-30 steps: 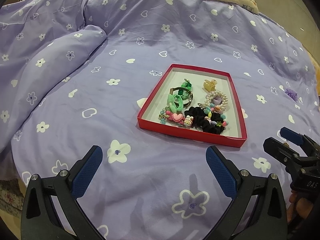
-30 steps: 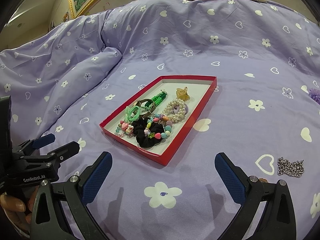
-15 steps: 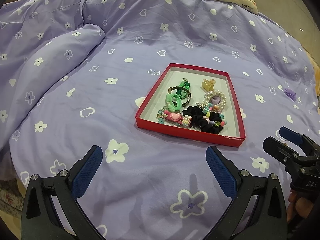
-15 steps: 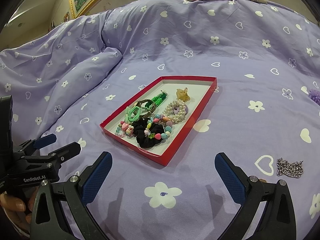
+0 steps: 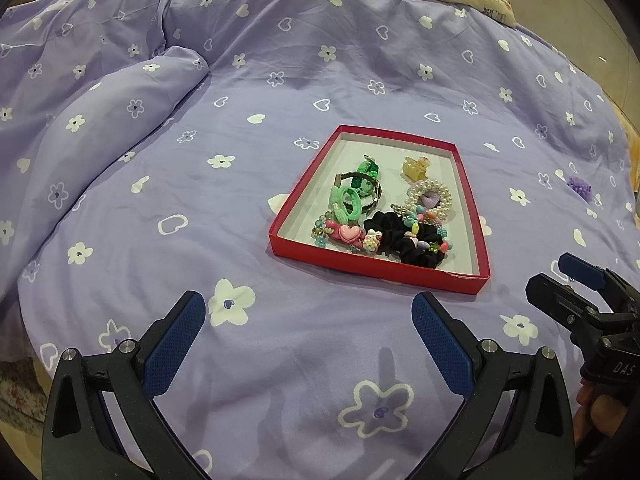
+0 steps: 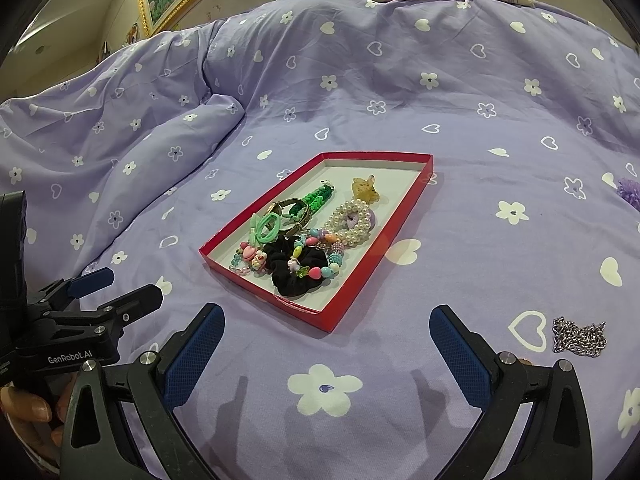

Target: Organize jewelry

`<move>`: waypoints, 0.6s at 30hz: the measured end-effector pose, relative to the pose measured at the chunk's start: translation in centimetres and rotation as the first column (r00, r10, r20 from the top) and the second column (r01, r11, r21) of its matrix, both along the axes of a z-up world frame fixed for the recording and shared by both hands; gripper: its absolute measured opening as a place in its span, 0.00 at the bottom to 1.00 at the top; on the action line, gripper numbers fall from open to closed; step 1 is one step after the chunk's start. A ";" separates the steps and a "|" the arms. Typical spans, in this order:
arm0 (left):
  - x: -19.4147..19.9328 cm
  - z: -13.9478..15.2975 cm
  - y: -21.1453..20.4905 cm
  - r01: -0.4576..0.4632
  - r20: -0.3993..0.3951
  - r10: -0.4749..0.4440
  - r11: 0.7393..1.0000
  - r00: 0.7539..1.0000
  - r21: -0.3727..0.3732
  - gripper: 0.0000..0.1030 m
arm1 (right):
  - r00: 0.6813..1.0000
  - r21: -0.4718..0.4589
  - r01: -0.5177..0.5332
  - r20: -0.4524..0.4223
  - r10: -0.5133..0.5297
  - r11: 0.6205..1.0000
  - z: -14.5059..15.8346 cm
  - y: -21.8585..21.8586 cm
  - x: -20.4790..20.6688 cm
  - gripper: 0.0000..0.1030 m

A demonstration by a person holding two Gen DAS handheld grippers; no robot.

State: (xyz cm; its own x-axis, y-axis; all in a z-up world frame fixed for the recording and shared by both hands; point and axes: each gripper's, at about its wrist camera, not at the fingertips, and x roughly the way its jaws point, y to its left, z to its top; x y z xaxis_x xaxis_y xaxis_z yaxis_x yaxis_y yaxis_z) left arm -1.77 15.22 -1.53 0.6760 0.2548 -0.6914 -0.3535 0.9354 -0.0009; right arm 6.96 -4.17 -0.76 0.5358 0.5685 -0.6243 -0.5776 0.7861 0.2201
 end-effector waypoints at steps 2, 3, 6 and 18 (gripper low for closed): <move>0.0 0.0 0.0 0.001 0.001 -0.001 1.000 1.000 -0.001 1.00 | 1.000 0.000 -0.001 0.002 0.001 1.000 0.0 0.0 0.0 1.00; 0.1 0.0 0.1 0.002 0.001 -0.002 1.000 1.000 -0.002 1.00 | 1.000 0.000 0.000 0.002 0.000 1.000 0.0 0.0 0.0 1.00; 0.2 0.1 0.1 0.003 0.000 -0.003 1.000 1.000 -0.002 1.00 | 1.000 0.000 -0.001 0.002 0.001 1.000 0.0 0.0 0.0 1.00; 0.2 0.2 0.1 0.003 0.001 -0.003 1.000 1.000 -0.006 1.00 | 1.000 0.000 0.000 0.001 0.000 1.000 0.0 0.0 0.0 1.00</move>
State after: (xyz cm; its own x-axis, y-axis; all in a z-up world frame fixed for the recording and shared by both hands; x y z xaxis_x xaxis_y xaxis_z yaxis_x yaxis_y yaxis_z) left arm -1.55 15.29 -1.37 0.6771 0.2487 -0.6926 -0.3507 0.9365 -0.0065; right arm 6.99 -4.22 -0.71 0.5366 0.5683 -0.6237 -0.5778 0.7862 0.2192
